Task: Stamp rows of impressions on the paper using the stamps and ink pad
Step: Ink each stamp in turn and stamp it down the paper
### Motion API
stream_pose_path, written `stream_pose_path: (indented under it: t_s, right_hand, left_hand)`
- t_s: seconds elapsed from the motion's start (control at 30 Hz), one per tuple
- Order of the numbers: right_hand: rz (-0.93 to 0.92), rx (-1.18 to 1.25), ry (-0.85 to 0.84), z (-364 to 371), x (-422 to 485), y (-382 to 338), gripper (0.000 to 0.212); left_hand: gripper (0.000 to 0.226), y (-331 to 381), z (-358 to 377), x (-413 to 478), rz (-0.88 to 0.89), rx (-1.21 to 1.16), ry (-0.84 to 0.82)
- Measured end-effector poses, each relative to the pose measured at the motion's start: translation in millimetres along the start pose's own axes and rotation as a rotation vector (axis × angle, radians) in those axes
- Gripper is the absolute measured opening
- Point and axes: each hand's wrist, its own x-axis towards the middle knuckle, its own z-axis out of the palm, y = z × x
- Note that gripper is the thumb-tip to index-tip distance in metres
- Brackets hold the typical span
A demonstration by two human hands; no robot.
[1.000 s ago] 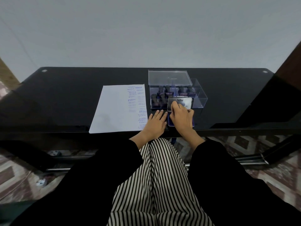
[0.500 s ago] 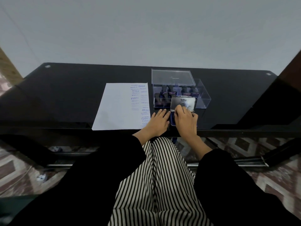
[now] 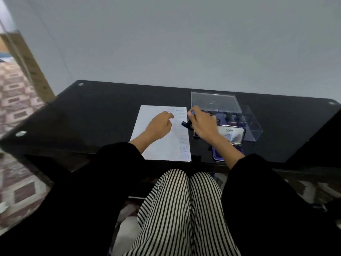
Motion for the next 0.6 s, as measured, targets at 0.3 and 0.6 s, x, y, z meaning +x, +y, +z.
stream_pose_path:
  t_s: [0.3,0.6]
  right_hand:
    - [-0.104,-0.077,-0.201,41.7,23.4,-12.8,0.030]
    - [-0.147,-0.143,-0.208,60.0,24.4,-6.8,0.030]
  left_hand:
    - [0.040,-57.2,6.2,-3.3,-0.134,0.015,-0.095]
    - [0.047,-59.2,35.4,-0.1,-0.111,0.084,-0.155]
